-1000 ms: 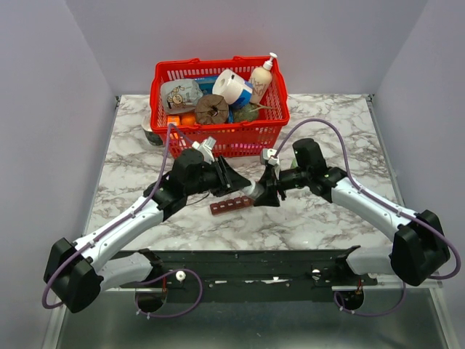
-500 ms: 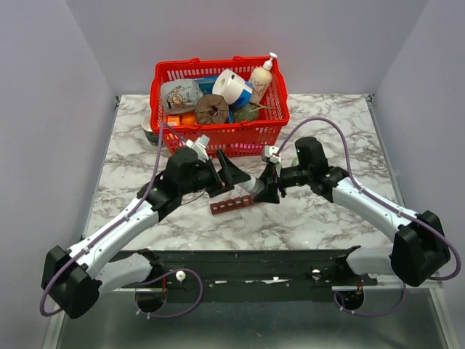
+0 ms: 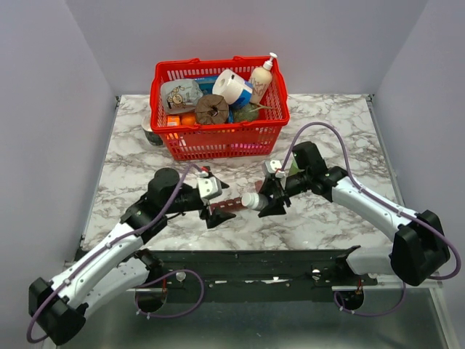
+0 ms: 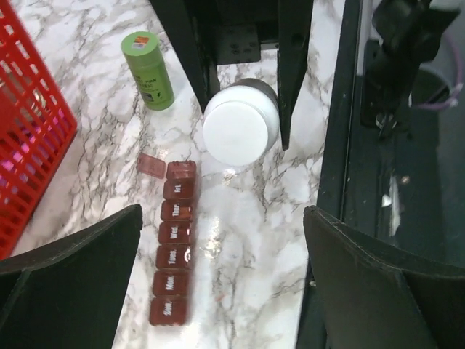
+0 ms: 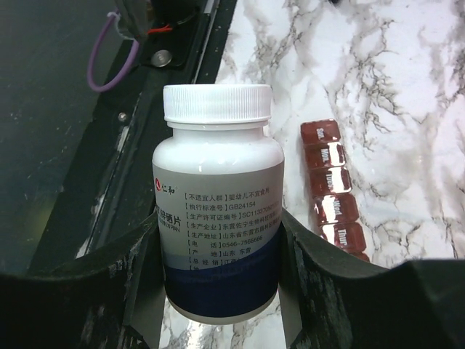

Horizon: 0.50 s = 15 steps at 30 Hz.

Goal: Sort the pills into containers

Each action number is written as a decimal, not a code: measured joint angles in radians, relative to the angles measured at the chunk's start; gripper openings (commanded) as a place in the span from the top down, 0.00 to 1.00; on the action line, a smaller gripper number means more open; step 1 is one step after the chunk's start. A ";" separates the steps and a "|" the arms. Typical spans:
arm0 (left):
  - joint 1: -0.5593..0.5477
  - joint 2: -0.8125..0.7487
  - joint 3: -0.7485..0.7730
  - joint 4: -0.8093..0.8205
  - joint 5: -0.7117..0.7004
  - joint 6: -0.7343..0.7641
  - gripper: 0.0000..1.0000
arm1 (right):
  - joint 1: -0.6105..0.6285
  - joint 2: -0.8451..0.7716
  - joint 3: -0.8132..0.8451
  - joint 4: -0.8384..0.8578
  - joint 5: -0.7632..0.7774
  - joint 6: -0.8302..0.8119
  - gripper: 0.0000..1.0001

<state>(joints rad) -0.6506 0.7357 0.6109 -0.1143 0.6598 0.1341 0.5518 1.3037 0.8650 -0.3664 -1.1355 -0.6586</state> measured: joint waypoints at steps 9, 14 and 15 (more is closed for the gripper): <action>-0.101 0.193 0.042 0.047 0.011 0.211 0.07 | 0.019 0.032 0.018 -0.078 -0.019 -0.078 0.94; -0.134 0.217 0.049 0.064 0.012 0.229 0.17 | 0.019 0.037 0.020 -0.090 -0.019 -0.087 0.94; -0.139 0.217 0.049 0.073 0.012 0.227 0.19 | 0.019 0.040 0.021 -0.092 -0.019 -0.088 0.94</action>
<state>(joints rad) -0.7895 0.9531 0.6601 -0.0414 0.6716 0.3611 0.5713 1.3434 0.8860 -0.4580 -1.1549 -0.7464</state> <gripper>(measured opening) 0.883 0.599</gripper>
